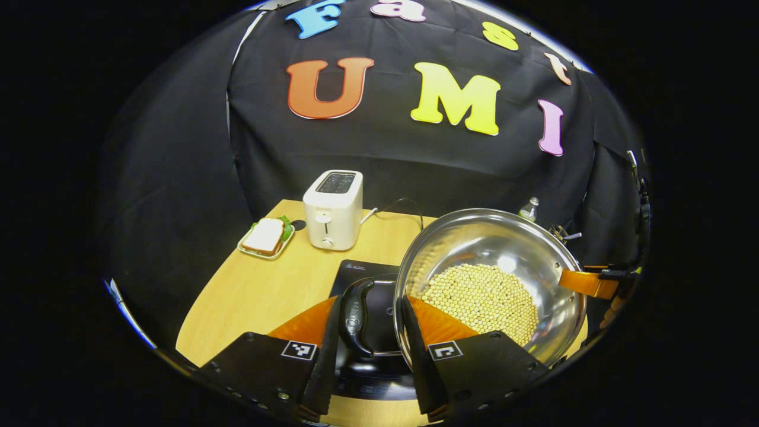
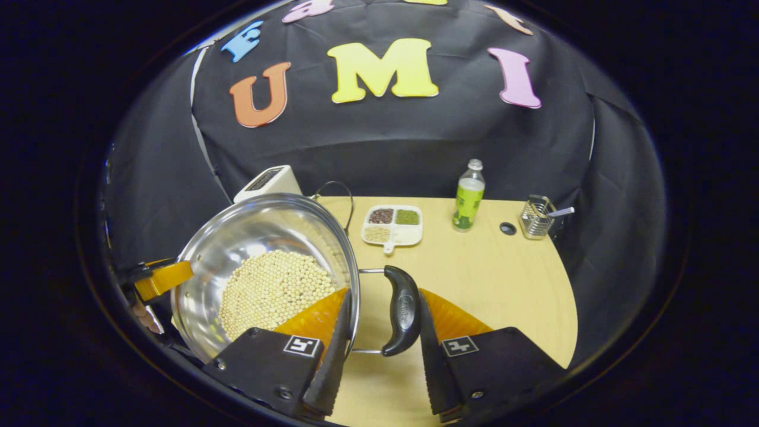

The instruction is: First push the handle of the pot to place it horizontally, then grasp the pot with both hands and set it on the induction cooktop.

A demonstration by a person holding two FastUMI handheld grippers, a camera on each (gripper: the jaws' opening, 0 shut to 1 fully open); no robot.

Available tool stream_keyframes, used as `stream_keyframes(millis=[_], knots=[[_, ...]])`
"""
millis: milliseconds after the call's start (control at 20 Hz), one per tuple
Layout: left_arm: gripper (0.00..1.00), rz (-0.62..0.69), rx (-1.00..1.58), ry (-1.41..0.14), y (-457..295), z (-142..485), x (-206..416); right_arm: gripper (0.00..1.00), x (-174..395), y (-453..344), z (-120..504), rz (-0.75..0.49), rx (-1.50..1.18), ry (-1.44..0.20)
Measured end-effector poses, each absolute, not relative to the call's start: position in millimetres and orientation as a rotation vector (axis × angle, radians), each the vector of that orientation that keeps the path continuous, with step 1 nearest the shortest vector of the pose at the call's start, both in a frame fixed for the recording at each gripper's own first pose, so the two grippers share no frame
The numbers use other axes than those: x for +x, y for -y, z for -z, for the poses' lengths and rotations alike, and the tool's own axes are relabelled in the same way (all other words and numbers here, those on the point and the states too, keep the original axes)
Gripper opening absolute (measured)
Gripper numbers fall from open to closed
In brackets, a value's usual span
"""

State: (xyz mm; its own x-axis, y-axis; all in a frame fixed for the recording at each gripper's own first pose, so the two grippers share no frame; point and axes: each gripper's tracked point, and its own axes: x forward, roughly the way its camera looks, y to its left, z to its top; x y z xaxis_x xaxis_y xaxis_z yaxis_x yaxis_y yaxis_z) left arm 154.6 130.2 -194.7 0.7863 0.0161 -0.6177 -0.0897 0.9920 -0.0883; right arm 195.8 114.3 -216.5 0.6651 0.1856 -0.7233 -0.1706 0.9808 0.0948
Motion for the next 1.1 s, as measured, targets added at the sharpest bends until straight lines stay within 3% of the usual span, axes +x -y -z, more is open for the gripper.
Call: stream_keyframes(millis=[400, 1100], knots=[[0.53, -0.097, -0.127, -0.702, -180, 223, 172, 0.61, 218, -170, 251, -0.219, 0.016, -0.868], [0.53, -0.095, -0.086, -0.735, -196, 279, 200, 0.61, 240, -193, 310, -0.202, 0.014, -0.902]])
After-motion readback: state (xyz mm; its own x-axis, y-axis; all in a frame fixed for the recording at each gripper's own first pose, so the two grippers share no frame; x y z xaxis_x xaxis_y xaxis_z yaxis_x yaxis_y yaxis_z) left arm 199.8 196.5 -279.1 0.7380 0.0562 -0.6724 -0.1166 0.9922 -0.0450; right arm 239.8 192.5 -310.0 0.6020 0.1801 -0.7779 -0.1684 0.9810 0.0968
